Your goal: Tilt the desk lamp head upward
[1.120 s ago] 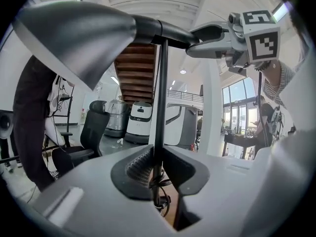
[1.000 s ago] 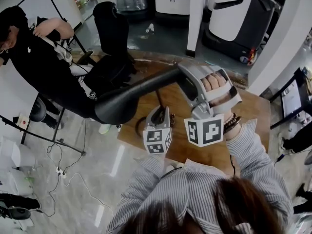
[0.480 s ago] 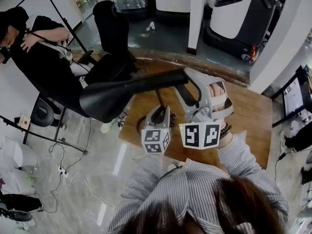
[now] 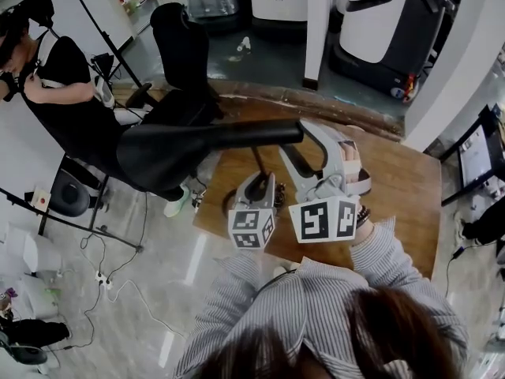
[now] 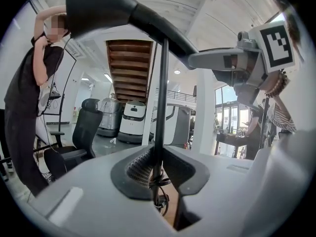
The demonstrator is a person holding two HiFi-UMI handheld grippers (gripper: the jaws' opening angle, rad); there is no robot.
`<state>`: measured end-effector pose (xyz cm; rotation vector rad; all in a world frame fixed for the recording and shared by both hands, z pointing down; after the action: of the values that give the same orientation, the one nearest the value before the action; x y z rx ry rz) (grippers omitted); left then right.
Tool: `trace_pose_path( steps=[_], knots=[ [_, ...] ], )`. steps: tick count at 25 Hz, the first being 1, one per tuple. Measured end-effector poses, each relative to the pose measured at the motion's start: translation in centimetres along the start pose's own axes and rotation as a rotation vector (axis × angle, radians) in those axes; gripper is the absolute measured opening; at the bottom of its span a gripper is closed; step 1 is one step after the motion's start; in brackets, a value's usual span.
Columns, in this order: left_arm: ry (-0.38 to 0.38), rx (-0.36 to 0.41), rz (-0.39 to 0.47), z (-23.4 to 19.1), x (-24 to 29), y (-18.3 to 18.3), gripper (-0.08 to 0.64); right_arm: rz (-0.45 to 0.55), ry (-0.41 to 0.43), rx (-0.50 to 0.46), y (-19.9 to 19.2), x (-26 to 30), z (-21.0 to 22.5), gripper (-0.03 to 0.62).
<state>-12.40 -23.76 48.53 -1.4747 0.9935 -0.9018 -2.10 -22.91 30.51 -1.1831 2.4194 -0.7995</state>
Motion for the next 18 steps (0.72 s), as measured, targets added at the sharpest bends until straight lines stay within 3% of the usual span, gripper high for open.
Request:
trace_pose_path(
  steps=[7, 18],
  knots=[
    [-0.001, 0.000, -0.008, -0.1, 0.0, 0.2, 0.057, 0.006, 0.001, 0.082, -0.2, 0.0, -0.4, 0.222],
    [-0.007, -0.008, -0.018, 0.0, 0.0, 0.2, 0.057, 0.017, 0.018, 0.315, -1.1, -0.1, -1.8, 0.212]
  ],
)
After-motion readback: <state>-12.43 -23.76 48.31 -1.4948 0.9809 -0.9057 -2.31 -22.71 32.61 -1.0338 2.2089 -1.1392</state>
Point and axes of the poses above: the fingertips, and each gripper's own axes: x forward along the fingers, z to its right, y out of its top, the point moved 6 cm from there along -x, backward along the fingers, and after that the axes turned 7 degrees about z, right-handed, at the moved point
